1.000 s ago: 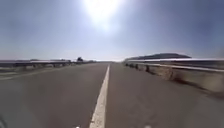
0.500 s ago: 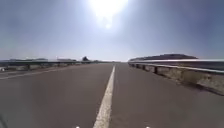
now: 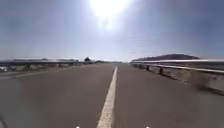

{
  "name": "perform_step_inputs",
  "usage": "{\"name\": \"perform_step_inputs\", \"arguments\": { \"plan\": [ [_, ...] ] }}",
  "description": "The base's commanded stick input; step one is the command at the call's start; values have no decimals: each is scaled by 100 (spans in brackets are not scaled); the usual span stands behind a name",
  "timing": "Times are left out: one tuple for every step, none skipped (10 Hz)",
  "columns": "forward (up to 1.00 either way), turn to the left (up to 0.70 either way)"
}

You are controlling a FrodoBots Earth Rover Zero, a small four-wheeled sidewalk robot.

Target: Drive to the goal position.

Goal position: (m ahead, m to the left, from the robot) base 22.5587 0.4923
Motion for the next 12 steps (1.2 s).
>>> {"name": "perform_step_inputs", "arguments": {
  "plan": [
    [70,0],
    [70,0],
    [70,0],
    [70,0],
    [70,0],
    [70,0],
    [70,0],
    [70,-6],
    [70,-28],
    [70,-22],
    [70,-4],
    [70,0]
  ]
}}
